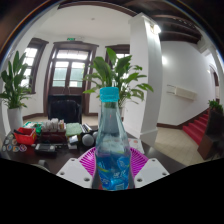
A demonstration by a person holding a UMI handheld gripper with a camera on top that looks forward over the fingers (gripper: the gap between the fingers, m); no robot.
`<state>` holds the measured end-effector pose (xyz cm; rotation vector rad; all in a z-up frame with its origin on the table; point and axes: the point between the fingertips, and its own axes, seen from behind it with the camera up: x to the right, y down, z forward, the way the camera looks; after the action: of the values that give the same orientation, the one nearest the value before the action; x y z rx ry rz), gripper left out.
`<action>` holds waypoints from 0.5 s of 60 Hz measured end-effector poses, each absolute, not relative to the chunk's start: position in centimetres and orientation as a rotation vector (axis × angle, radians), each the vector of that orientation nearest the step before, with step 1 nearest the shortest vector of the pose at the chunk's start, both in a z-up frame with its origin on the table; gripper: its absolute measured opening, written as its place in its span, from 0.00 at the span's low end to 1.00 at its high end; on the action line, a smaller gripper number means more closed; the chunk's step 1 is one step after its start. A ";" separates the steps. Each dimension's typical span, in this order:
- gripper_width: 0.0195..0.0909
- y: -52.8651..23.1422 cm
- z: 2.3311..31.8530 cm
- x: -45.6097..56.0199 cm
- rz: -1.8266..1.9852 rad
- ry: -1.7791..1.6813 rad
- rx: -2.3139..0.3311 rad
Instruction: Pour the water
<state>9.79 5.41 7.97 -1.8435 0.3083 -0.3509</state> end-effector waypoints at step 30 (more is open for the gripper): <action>0.85 5.2 6.1 11.0 -0.262 0.352 -1.834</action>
<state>11.03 5.23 6.07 -1.8335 0.3522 -0.2619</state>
